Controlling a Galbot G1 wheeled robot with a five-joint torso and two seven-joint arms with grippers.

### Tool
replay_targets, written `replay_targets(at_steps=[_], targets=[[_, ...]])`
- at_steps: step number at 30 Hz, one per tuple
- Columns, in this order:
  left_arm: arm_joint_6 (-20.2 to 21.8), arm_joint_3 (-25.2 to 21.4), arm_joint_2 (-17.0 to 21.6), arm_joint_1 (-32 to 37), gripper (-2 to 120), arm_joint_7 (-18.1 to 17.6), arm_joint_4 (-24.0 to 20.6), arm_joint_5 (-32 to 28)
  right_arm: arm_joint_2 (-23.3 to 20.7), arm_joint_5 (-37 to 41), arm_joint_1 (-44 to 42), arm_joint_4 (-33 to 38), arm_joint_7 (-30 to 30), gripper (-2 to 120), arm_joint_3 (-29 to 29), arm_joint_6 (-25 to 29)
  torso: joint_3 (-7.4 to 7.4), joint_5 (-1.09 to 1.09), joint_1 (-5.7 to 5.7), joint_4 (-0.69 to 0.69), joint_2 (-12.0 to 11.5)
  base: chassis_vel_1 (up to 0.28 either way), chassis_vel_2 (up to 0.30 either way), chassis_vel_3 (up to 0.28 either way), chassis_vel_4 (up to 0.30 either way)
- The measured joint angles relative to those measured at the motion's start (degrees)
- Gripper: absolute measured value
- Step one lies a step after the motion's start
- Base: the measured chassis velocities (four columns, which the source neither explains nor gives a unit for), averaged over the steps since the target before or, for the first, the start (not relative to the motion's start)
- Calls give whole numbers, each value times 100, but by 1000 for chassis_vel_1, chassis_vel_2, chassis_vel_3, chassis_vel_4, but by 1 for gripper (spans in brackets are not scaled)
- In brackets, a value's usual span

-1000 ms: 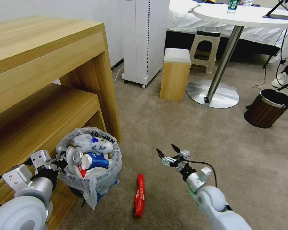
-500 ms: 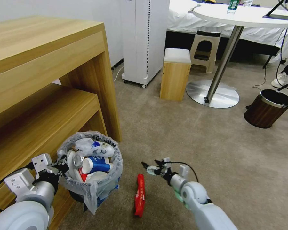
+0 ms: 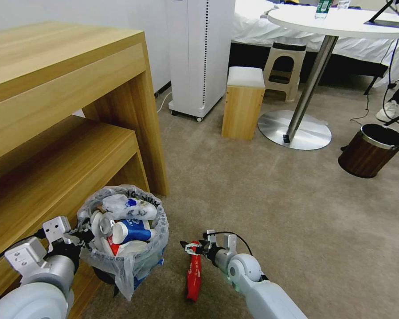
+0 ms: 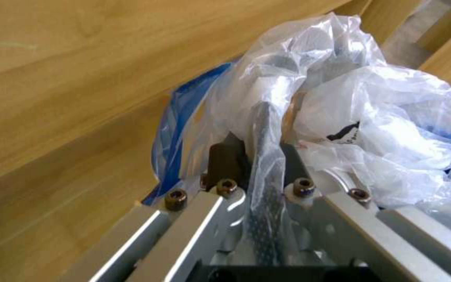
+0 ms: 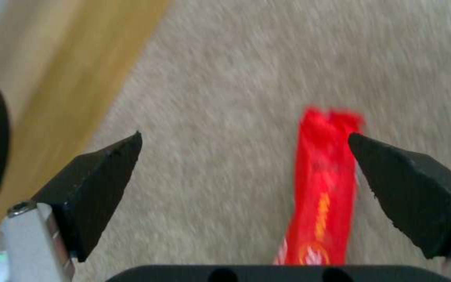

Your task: Pick up the trash bin and place the garbage on the floor into it.

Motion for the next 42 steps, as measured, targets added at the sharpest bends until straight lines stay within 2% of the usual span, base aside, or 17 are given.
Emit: replay_targets(at_steps=[3, 6, 17, 20, 23, 25, 28, 29, 31, 33, 35, 39, 42], targets=[[-3, 35, -10, -37, 2, 2, 26, 7, 3, 283, -20, 46, 605, 100, -71, -243, 0, 0, 0, 0, 0, 0, 0, 0, 0], [-6, 52, -13, -45, 2, 3, 29, 7, 52, 448, 9, -22, 910, 100, -90, -339, 0, 1, 0, 0, 0, 0, 0, 0, 0], [-16, 29, 46, -53, 2, 6, 16, -21, 428, 487, 232, -536, 1090, 100, -68, -486, 0, 0, 0, 0, 0, 0, 0, 0, 0], [-16, 28, 56, -67, 2, 7, 16, -36, 475, 487, 255, -601, 1145, 96, -64, -553, 0, 1, 0, 0, 0, 0, 0, 0, 0], [-19, 25, 72, -117, 2, 8, 28, -82, 468, 483, 253, -634, 1199, 81, -63, -663, 0, 1, 0, 0, 0, 0, 0, 0, 0], [-19, 26, 73, -129, 2, 9, 41, -92, 451, 481, 243, -633, 1211, 78, -61, -692, 0, 1, 0, 0, 0, 0, 0, 0, 0], [-20, 45, 73, -176, 2, 9, 87, -107, 389, 451, 204, -625, 1254, 62, -50, -748, 0, 1, 0, 0, 0, 0, 0, 0, 0], [-20, 45, 73, -176, 2, 9, 87, -107, 389, 451, 204, -625, 1254, 62, -50, -748, 0, 1, 0, 0, 0, 0, 0, 0, 0], [-21, 55, 74, -202, 2, 9, 113, -113, 349, 441, 192, -609, 1277, 51, -30, -773, 0, 1, 0, 0, 0, 0, 0, 0, 0], [-21, 61, 74, -208, 2, 9, 121, -117, 334, 438, 191, -609, 1297, 50, -20, -782, 0, 1, 0, 0, 0, 0, 0, 0, 0], [-24, 66, 75, -218, 2, 10, 132, -130, 305, 435, 191, -611, 1329, 36, -6, -793, 0, 1, 0, 0, 0, 0, 0, 0, 0], [-30, 66, 80, -227, 2, 12, 145, -137, 281, 424, 199, -621, 1346, 27, 9, -794, 0, 1, 0, 0, 0, 0, 0, 0, 0], [-37, 73, 77, -233, 2, 15, 157, -138, 271, 397, 236, -659, 1365, 13, 41, -790, 0, 1, 0, 0, 0, 0, 0, 0, 0]])
